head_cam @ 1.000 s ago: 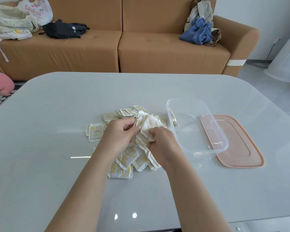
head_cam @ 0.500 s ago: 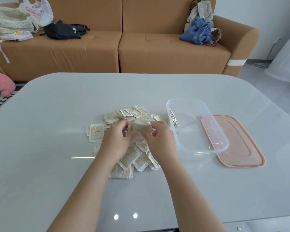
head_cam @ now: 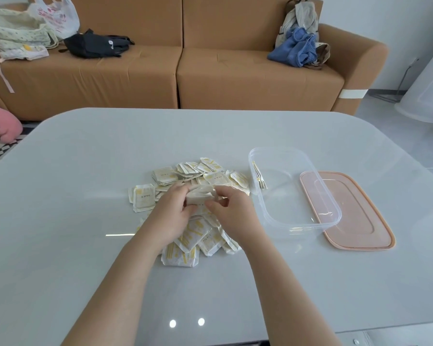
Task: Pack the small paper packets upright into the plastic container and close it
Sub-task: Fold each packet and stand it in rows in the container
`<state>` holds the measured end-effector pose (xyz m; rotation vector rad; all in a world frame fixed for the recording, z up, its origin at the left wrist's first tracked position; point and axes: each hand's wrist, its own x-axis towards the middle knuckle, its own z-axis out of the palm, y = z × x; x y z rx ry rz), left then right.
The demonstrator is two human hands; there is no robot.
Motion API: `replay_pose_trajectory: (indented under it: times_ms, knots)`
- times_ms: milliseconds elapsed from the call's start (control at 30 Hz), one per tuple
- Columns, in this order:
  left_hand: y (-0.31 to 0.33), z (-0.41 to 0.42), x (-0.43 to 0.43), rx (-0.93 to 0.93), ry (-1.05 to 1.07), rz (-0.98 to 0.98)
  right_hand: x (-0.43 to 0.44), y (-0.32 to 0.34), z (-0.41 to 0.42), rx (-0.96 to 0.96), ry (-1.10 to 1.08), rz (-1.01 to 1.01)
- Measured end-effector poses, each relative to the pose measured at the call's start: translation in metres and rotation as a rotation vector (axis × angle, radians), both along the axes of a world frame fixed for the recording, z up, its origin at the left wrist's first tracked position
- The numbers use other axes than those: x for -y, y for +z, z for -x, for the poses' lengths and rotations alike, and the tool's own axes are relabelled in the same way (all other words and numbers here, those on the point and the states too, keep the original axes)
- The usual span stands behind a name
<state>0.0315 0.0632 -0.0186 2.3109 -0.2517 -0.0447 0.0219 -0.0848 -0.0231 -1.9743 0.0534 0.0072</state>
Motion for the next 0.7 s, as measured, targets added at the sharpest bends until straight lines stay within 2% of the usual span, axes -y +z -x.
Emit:
replay_pose_trajectory:
  times_ms: [100,267,467,567,700]
  knots:
    - [0.001,0.000,-0.003,-0.015,0.046,-0.003,0.004,0.000,0.000,0.059,-0.031,0.023]
    - [-0.002,-0.002,0.001,-0.045,0.053,-0.156,0.000,0.002,0.003,0.095,-0.020,0.081]
    - [-0.001,-0.003,0.006,-0.066,0.048,-0.139,-0.003,-0.004,0.001,0.115,-0.009,0.125]
    - [0.002,-0.001,0.006,-0.038,0.042,-0.075,-0.001,-0.004,0.001,0.124,-0.028,0.093]
    - [0.005,0.000,0.002,-0.019,0.032,-0.007,-0.001,0.001,0.004,0.171,-0.033,0.160]
